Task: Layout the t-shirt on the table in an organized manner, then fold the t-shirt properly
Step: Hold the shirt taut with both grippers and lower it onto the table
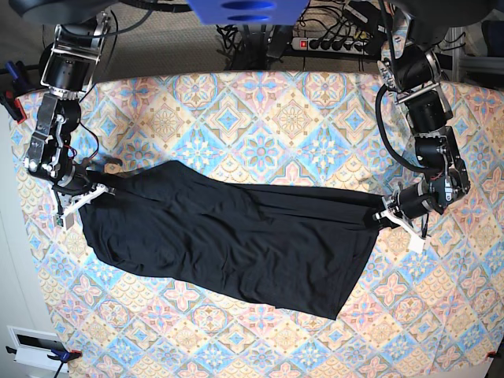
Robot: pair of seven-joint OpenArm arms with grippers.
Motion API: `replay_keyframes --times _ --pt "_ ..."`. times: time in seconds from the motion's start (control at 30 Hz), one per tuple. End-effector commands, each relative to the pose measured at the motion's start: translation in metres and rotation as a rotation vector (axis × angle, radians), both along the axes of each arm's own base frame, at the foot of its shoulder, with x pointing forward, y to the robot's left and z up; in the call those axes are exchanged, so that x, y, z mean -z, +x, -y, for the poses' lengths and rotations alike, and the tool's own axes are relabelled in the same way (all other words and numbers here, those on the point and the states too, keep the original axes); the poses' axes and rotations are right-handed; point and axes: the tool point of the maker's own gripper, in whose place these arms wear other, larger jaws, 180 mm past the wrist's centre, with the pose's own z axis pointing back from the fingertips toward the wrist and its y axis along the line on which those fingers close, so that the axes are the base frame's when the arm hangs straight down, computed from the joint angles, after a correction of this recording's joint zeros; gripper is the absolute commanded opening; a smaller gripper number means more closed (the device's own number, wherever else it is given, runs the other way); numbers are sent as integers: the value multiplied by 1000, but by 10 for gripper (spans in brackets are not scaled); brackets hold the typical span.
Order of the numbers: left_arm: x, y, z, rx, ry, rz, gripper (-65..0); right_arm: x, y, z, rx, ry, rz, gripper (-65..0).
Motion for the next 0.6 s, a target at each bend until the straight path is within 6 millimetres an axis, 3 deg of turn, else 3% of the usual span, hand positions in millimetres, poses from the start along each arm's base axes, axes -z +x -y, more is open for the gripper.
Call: replay_keyframes --times 0.0,0.17,0.3,0.57 --pt "-19 15 -8 -15 13 63 -650 -20 13 10 8 -27 61 -649" --pt "-7 8 -12 -4 75 22 -650 -20 13 10 8 -27 61 -648" --pt "-5 7 -13 -3 85 16 -641 -20 13 10 8 -27 61 -585" --pt "-5 7 -13 -3 85 16 -462 -21 14 10 6 -29 66 -378"
